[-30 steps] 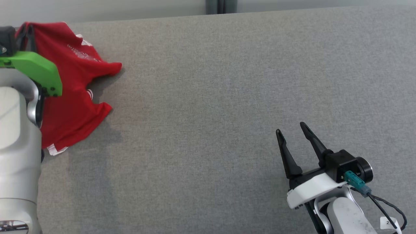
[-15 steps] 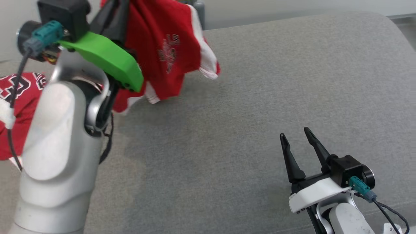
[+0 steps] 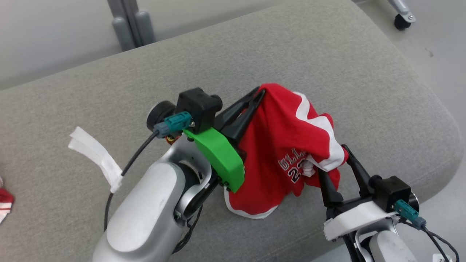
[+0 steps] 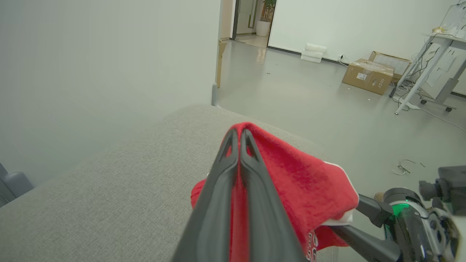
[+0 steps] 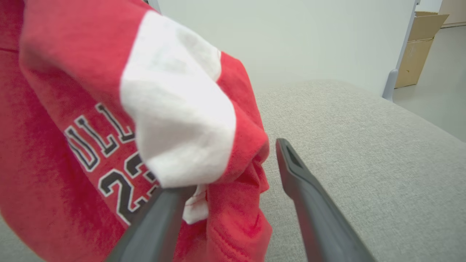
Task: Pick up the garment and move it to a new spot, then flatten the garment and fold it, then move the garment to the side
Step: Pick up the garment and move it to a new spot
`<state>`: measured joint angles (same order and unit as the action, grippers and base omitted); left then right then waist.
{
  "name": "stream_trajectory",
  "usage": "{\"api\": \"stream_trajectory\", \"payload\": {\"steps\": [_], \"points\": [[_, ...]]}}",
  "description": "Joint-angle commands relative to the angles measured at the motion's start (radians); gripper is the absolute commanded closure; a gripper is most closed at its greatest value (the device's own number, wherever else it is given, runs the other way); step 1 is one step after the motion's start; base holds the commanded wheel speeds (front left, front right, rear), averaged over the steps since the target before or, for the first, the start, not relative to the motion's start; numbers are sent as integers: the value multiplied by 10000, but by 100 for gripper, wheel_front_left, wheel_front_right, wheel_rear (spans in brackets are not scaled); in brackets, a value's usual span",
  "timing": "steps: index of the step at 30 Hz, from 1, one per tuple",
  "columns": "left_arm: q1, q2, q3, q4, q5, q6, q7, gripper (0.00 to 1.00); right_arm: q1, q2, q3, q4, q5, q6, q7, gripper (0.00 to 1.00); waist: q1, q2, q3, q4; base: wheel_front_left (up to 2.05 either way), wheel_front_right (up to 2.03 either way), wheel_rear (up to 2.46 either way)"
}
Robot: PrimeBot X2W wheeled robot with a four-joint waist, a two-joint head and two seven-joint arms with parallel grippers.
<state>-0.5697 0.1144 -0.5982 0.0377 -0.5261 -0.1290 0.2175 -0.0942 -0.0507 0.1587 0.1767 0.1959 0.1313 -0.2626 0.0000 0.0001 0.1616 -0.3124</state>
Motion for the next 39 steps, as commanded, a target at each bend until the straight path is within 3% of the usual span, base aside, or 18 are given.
{"api": "stream_trajectory", "payload": {"steps": [1,4,10,13,14,15,16,21,27,31,39], "points": [[244,149,-11,472,22,-19,-274,100,204,4,49,8,76,-10,-33,0,0,-1,158,-823,0,0,0],[221,383,97,2098,411,94,-1166,100,324,5,86,18,151,-10,-33,0,0,-1,167,-994,0,0,0],[-468,328,909,5398,1082,1306,-3439,100,516,0,98,29,135,-10,-33,0,0,-1,52,-1058,0,0,0],[-788,148,1043,6617,1133,1522,-4095,100,551,7,65,36,-5,-10,-33,0,0,-1,3,-897,0,0,0],[-930,76,1036,6962,1140,1520,-4265,66,550,2,42,50,-62,-10,-33,0,0,-1,-29,-827,0,0,0],[-1068,25,1038,7166,1200,1553,-4420,13,548,-2,27,59,-77,-10,-35,0,0,-1,-57,-774,0,0,0],[-1182,-50,1099,7398,1212,1617,-4571,0,535,-1,-6,54,-115,-12,-35,0,0,-1,-85,-705,0,0,0],[-1133,-221,1437,7555,1287,1880,-4842,0,405,-2,-177,-58,-272,-10,-33,0,0,-1,-252,-418,0,0,0],[629,-254,2603,4962,1595,2150,-4816,0,627,-4,-669,-391,-626,-10,-33,0,0,-1,-608,-38,0,0,0],[2393,-406,2924,3313,1924,2104,-4817,0,824,-5,-1181,-731,-956,-10,-33,0,0,-1,-791,419,0,0,0],[5124,-522,3536,1372,2645,2405,-4820,0,1344,-2,-1993,-1096,-1492,-10,-33,0,0,-1,-1104,1341,0,0,0]]}}
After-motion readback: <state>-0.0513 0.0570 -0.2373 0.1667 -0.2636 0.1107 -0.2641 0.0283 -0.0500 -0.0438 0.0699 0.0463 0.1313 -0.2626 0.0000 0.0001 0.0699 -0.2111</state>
